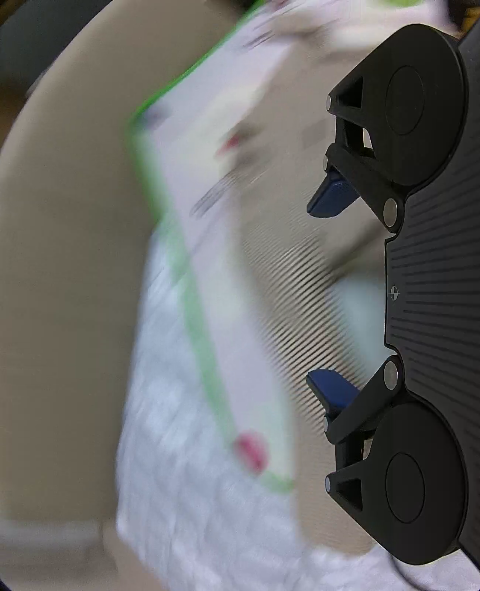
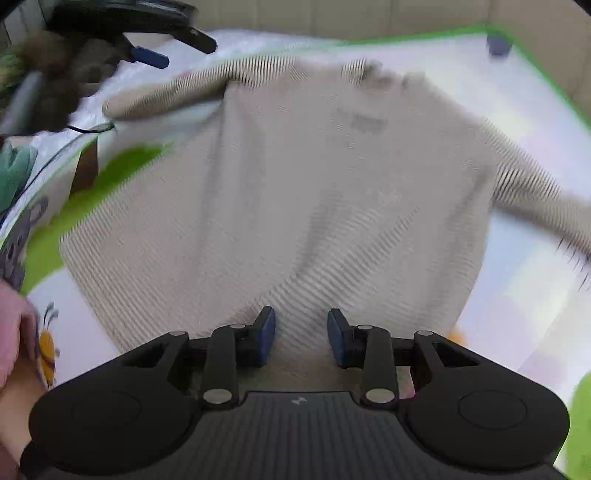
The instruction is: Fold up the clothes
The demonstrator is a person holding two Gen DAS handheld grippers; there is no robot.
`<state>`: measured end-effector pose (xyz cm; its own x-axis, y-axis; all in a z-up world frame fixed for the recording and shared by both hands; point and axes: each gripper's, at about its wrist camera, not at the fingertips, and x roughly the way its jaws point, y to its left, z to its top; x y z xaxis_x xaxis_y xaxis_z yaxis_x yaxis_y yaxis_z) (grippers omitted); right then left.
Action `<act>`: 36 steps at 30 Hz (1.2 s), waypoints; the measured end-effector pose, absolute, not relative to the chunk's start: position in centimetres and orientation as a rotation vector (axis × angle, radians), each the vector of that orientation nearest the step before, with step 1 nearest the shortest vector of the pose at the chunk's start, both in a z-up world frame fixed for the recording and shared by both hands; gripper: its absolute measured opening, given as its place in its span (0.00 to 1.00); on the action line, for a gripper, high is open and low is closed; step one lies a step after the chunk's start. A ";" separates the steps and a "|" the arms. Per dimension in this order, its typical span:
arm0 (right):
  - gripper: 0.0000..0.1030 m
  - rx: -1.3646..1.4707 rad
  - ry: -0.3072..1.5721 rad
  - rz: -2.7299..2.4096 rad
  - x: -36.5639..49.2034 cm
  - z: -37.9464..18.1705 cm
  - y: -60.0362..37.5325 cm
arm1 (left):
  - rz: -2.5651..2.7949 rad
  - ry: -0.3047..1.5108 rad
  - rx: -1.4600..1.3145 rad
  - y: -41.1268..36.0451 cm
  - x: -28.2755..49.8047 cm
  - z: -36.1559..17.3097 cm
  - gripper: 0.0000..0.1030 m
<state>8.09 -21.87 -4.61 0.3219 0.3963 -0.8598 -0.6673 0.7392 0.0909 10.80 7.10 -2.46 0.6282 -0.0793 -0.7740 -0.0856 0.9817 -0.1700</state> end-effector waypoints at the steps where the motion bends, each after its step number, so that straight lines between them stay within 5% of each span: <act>1: 0.31 -0.293 1.036 0.714 7.7 -4.5 -22.1 | -0.075 0.930 -0.183 5.9 9.5 -3.0 0.91; 7: 0.29 -0.220 1.039 0.696 6.4 -1.9 -25.7 | -0.327 1.095 -0.064 0.2 4.5 -7.7 0.91; 11: 0.54 -0.358 0.927 0.701 3.1 1.6 -27.9 | -0.240 1.078 -0.034 1.2 2.7 -7.4 0.90; 17: 0.54 -0.513 0.956 0.657 1.1 -1.7 -27.2 | -0.287 1.050 0.127 -0.1 -1.2 -5.6 0.94; 18: 0.52 -0.521 0.941 0.636 1.3 -2.0 -26.9 | -0.276 1.053 0.154 -0.4 -1.5 -5.4 0.94; 20: 0.25 -0.525 0.898 0.590 1.7 -2.3 -26.5 | -0.263 1.057 0.173 -0.5 -2.3 -5.1 0.94; 23: 0.12 -0.422 0.837 0.550 2.6 -0.5 -27.0 | -0.302 1.067 0.206 -1.2 -3.7 -4.9 0.96; 31: 0.09 -0.470 0.770 0.512 2.0 2.9 -28.5 | 0.015 1.060 0.392 -0.2 -2.2 -7.1 0.96; 36: 0.12 -0.478 0.851 0.590 0.7 1.4 -29.9 | 0.117 1.107 0.244 5.8 -1.2 -4.2 0.98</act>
